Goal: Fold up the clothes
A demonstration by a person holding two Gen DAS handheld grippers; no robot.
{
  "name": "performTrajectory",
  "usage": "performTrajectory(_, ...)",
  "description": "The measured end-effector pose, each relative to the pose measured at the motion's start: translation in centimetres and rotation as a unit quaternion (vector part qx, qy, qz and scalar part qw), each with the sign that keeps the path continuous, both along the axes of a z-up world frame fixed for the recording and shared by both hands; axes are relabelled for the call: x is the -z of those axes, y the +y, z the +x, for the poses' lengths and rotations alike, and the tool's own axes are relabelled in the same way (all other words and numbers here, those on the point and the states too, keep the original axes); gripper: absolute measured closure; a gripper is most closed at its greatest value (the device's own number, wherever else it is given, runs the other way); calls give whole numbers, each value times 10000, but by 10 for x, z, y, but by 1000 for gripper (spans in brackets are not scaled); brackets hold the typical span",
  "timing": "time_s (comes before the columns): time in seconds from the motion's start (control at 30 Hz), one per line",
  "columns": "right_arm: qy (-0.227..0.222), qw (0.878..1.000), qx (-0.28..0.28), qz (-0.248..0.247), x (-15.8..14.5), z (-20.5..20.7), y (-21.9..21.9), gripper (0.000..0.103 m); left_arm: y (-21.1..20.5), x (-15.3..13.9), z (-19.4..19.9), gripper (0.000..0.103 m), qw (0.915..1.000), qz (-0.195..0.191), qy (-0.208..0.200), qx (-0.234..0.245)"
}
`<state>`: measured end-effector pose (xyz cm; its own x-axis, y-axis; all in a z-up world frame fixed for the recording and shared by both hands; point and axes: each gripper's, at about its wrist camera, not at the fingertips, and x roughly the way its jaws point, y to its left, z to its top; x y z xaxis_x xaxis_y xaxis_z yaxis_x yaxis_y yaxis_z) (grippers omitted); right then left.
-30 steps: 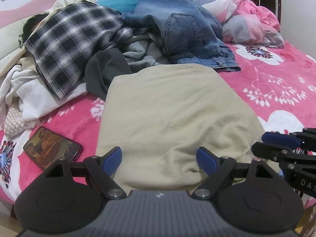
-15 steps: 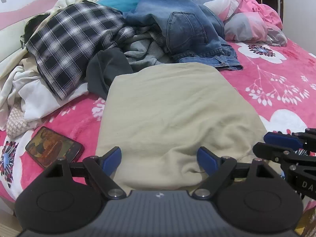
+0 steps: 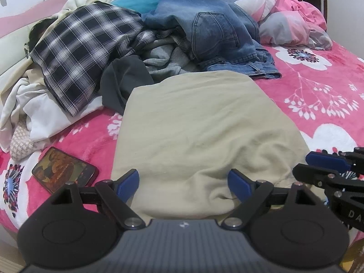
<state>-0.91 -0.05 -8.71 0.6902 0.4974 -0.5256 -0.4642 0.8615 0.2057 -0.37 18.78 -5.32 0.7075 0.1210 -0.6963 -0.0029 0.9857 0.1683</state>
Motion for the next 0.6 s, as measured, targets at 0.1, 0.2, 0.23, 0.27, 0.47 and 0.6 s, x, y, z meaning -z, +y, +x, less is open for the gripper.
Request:
performTrajectory(0.1, 13, 10000, 0, 22, 0, 0, -1, 79, 9, -4, -4, 16, 9997, -207, -144, 1)
performTrajectory(0.2, 56, 9999, -12, 82, 1, 2, -3, 79, 24, -13, -11, 16, 9978, -506, -423, 4)
performTrajectory(0.23, 78, 9999, -19, 115, 1, 2, -5, 79, 29, -16, -14, 15, 9968, -606, -516, 6)
performTrajectory(0.27, 99, 9998, -27, 148, 1, 3, -6, 79, 35, -19, -15, 15, 9957, -701, -604, 1)
performTrajectory(0.47, 307, 9987, -72, 412, 1, 10, -12, 74, 84, -16, 6, 13, 9862, -1611, -340, -181)
performTrajectory(0.6, 654, 9907, 16, 1194, -6, 25, -33, 50, 110, -6, 21, 13, 9705, -2408, 22, -137)
